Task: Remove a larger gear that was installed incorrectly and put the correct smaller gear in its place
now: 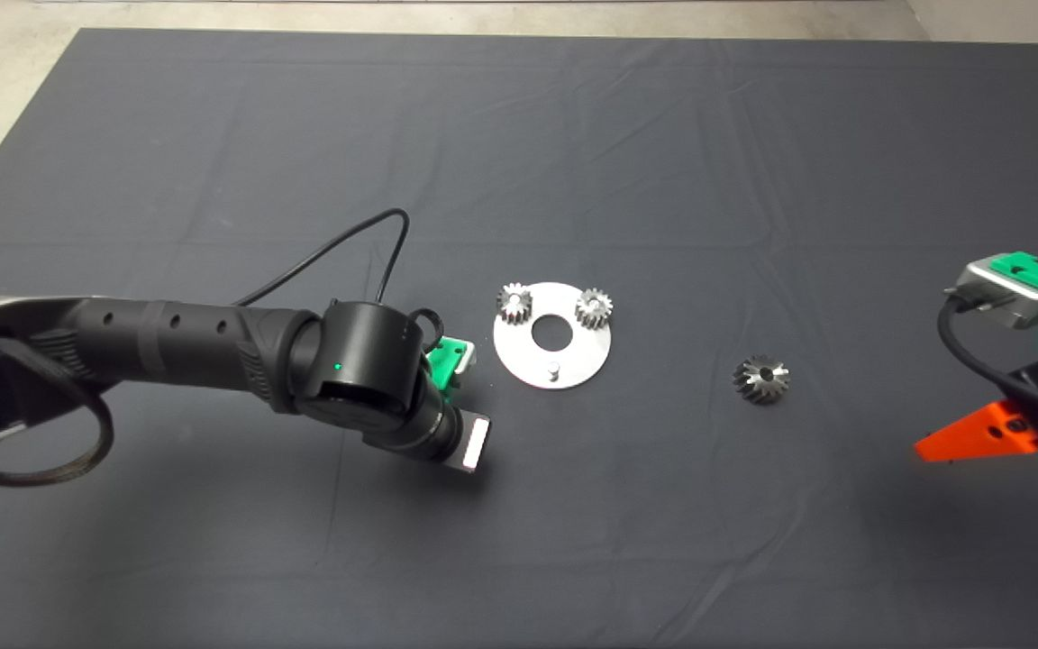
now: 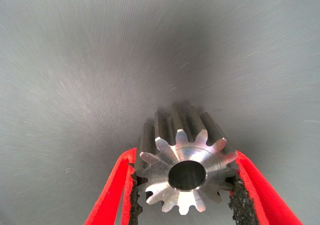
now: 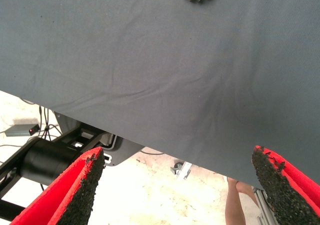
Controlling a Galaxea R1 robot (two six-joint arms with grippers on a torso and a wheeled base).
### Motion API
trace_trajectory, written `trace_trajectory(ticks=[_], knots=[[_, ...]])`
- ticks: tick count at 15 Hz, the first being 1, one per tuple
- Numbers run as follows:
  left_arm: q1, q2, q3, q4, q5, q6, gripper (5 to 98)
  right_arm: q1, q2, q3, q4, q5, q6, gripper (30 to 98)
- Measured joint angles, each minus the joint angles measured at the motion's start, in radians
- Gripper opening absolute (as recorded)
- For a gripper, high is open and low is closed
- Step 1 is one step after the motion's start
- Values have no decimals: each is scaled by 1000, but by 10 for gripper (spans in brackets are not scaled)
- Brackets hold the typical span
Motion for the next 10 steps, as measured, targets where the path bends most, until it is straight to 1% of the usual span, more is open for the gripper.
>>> trace_trajectory(ticks=[1, 2, 5, 6, 8, 10], knots=[[-27, 11, 11, 0, 0, 1, 355, 0, 0, 0, 0, 1, 0, 781], [-47, 28, 22, 0, 1, 16, 354, 0, 0, 0, 0, 1, 0, 781], [-56, 101, 43, -10, -2, 83, 354, 0, -2, 0, 0, 0, 0, 781], [-66, 123, 48, -17, -3, 104, 354, 0, -2, 0, 0, 0, 0, 781], [-103, 155, 49, -19, -2, 142, 354, 0, -2, 0, 0, 0, 0, 781], [-138, 189, 35, -27, 0, 198, 354, 0, -2, 0, 0, 0, 0, 781]])
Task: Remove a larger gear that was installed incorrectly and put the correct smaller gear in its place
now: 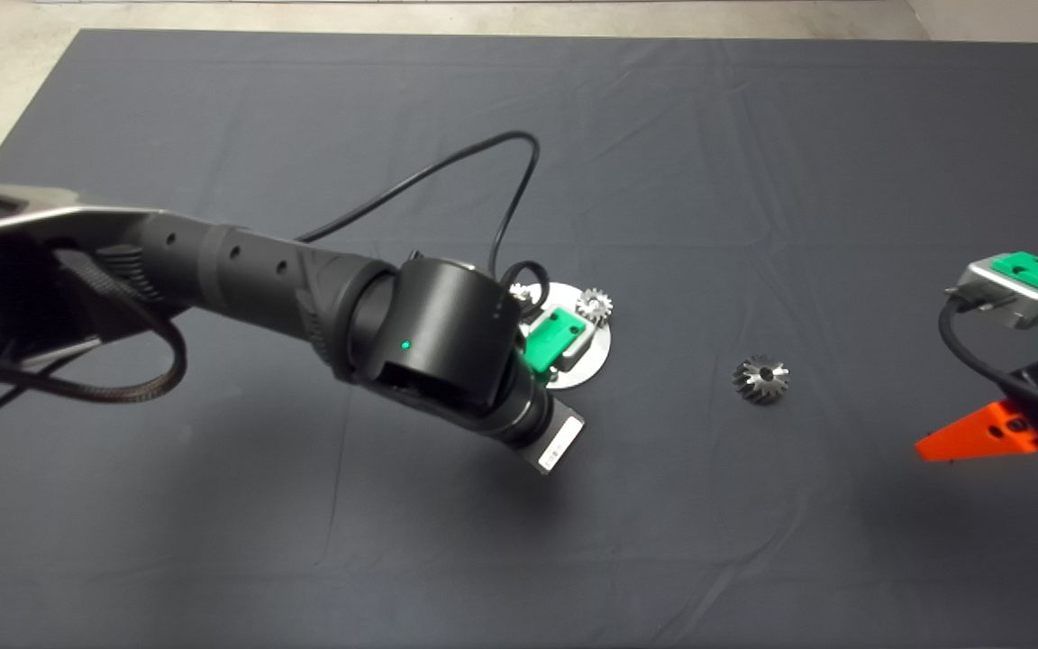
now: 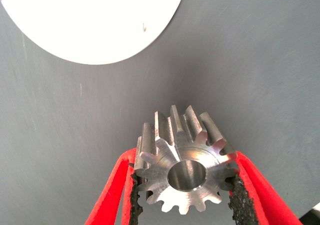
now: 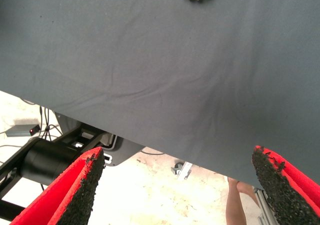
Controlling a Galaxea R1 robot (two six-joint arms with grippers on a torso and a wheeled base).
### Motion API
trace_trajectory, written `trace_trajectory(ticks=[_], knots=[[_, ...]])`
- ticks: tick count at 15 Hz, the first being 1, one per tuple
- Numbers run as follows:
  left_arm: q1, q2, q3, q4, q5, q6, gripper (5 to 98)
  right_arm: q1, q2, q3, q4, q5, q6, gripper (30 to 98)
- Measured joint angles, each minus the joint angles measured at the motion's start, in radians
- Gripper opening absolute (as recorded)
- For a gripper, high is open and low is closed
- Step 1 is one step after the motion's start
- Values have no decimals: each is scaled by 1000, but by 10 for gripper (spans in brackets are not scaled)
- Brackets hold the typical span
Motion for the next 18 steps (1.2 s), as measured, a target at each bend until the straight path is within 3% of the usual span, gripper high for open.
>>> trace_trajectory(ticks=[2, 5, 7, 11, 18], knots=[[-19, 31, -48, -31, -2, 82, 353, 0, 0, 0, 0, 0, 0, 781], [-35, 63, -135, -61, -1, 168, 353, 0, 0, 0, 0, 0, 0, 781], [-39, 92, -236, -111, -2, 244, 353, 0, 0, 0, 0, 0, 0, 781], [-40, 122, -449, -162, -2, 388, 353, 0, 0, 0, 0, -1, 0, 781], [-58, 148, -536, -232, -2, 453, 352, 0, 3, 0, 0, 0, 0, 781]])
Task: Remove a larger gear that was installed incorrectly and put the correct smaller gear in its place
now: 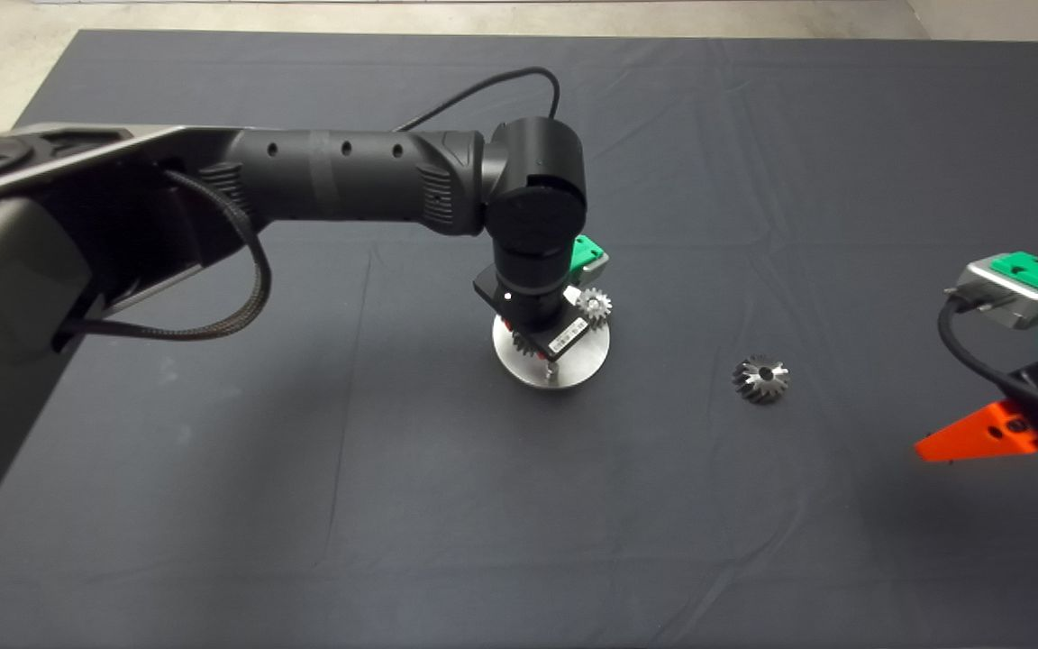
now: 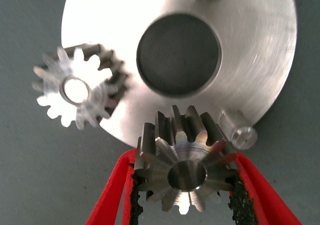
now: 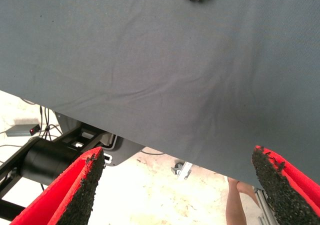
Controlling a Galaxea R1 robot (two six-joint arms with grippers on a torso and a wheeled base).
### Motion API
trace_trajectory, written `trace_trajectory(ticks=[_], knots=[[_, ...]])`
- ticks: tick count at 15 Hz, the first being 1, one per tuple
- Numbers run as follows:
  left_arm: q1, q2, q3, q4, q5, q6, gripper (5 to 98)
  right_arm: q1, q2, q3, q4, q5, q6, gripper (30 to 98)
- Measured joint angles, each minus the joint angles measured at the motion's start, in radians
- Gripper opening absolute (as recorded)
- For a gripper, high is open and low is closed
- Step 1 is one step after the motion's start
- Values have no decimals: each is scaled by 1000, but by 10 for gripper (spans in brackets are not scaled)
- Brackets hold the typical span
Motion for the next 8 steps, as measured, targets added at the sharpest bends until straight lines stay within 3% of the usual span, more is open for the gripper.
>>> trace_trajectory(ticks=[8], knots=[[0, 0, 42, -36, -1, -3, 352, 0, -1, -1, 0, 0, 0, 781]])
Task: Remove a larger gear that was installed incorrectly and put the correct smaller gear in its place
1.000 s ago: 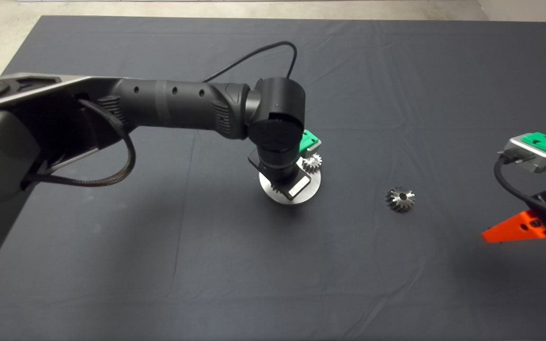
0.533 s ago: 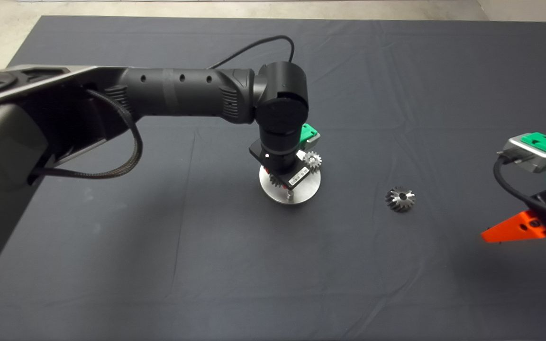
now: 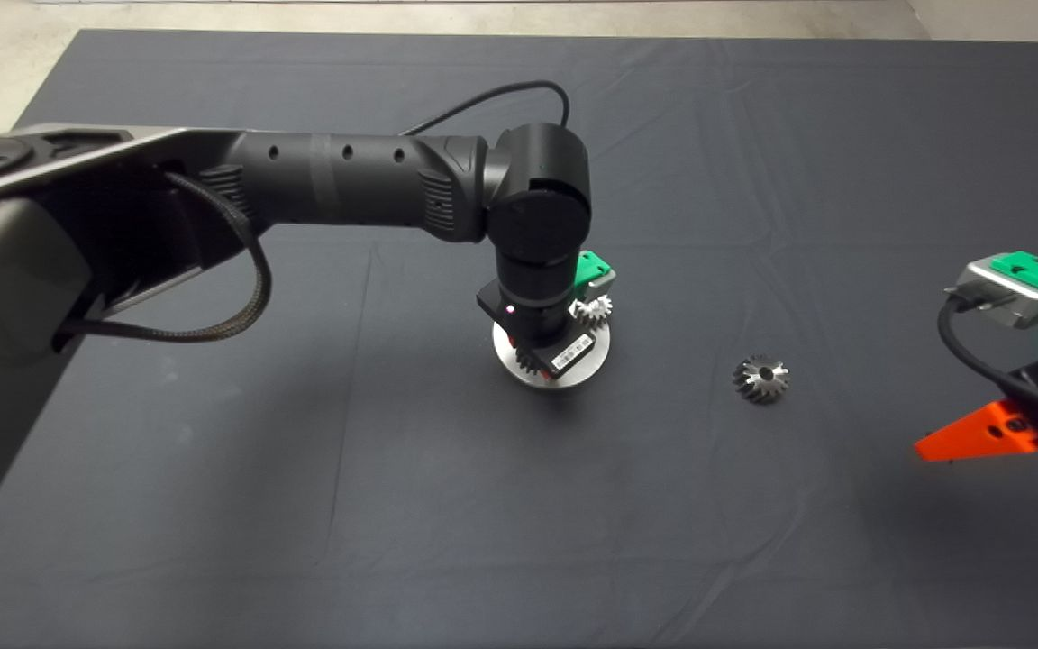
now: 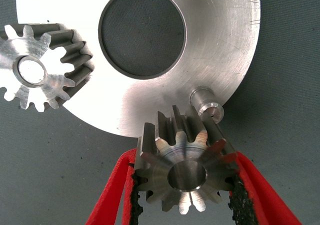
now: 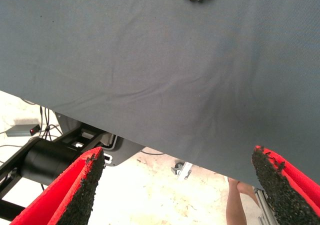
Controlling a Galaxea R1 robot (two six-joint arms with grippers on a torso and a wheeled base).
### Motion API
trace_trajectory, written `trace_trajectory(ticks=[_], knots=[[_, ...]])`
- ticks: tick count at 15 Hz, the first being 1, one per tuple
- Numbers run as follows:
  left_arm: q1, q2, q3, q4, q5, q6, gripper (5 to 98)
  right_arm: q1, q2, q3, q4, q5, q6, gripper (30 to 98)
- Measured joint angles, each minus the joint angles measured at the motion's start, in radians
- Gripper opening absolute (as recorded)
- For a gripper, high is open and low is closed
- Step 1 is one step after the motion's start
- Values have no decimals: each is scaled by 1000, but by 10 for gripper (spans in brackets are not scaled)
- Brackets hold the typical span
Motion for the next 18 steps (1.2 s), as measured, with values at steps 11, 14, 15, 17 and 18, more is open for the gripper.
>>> trace_trajectory(ticks=[11, 14, 15, 17, 18], knots=[[0, 13, 0, 0, -19, -7, 352, 0, -3, 0, 0, 0, 0, 781], [0, 13, 0, 0, -19, -7, 352, 0, -3, 0, 0, 0, 0, 781], [0, 13, 0, 0, -19, -7, 350, 0, -3, 0, 0, 0, 0, 781], [0, 16, 0, 0, -19, -8, 349, 0, -3, 0, 0, 0, 0, 781], [0, 16, 0, -1, -20, -8, 349, 0, -3, 0, 0, 0, 0, 781]])
